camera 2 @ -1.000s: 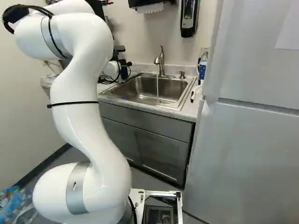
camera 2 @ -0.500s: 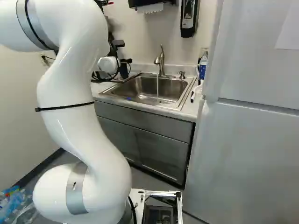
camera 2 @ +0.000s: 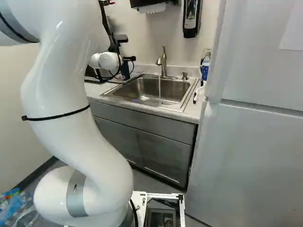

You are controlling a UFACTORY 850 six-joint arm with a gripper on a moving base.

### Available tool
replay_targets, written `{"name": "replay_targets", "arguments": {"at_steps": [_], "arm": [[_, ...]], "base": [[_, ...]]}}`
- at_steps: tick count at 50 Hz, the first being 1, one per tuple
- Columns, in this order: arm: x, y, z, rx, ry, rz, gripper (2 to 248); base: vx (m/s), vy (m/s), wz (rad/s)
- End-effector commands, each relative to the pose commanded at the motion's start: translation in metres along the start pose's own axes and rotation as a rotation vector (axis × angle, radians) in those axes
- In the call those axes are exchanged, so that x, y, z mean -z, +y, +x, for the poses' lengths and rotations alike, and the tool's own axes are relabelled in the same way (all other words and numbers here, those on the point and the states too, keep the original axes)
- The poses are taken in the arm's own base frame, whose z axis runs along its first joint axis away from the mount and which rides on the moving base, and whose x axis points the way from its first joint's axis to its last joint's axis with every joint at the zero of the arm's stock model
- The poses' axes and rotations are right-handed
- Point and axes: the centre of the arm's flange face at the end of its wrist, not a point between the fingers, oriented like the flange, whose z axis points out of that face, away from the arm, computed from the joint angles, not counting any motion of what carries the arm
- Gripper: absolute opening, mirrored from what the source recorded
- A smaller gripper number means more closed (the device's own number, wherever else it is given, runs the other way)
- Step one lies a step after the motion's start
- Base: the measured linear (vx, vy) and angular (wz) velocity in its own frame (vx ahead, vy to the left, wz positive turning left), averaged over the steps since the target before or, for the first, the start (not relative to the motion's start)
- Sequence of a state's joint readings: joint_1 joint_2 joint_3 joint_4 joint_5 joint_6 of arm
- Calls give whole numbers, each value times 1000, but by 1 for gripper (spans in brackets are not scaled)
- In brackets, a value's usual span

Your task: Rinse the cup and place it in the tray

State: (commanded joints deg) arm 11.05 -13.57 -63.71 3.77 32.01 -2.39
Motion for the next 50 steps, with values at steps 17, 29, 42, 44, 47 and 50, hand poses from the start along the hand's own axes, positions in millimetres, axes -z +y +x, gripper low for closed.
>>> {"name": "replay_targets", "arguments": {"at_steps": [17, 29, 42, 44, 47, 50], "arm": [[21, 21, 14, -6, -5, -34, 247], [28, 38, 25, -11, -8, -61, 247], [31, 52, 36, -15, -12, -83, 247], [32, 54, 38, -16, -13, -87, 247], [32, 57, 41, -17, -14, -92, 247], [33, 60, 43, -18, -16, -97, 247]], "base": [[0, 0, 0], [0, 0, 0], [0, 0, 0], [0, 0, 0], [0, 0, 0], [0, 0, 0]]}}
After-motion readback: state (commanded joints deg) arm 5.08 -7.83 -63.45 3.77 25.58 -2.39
